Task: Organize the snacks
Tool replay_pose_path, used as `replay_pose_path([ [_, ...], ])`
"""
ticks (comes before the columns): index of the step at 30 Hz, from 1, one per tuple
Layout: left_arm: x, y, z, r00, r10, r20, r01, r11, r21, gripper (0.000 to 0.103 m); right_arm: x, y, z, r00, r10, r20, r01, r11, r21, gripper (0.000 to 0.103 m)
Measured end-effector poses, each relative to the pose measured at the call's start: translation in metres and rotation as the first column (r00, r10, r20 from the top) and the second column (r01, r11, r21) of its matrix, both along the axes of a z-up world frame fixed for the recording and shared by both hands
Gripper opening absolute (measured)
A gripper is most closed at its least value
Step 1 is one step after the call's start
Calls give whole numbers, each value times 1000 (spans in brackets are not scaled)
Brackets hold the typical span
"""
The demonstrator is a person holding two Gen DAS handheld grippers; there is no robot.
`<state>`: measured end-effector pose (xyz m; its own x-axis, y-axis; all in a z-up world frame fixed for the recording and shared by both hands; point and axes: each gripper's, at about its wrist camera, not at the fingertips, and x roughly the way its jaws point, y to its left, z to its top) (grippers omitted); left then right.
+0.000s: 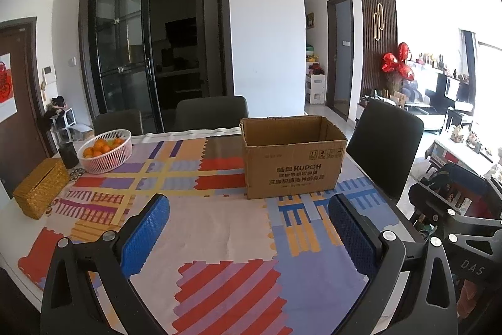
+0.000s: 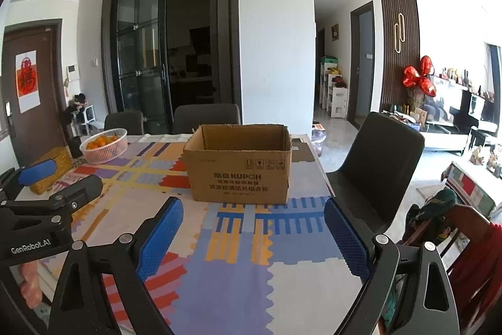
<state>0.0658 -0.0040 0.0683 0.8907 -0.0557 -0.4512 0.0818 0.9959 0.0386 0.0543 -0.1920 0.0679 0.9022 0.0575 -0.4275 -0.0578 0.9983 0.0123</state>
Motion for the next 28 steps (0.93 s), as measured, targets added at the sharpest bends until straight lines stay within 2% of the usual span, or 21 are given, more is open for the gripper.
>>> replay_pose_path([
  [28,4,-2,-3,1000,2,-8,-2,1000,4,103,3,-3,0,1000,-1,-19,1,1000,8,92],
])
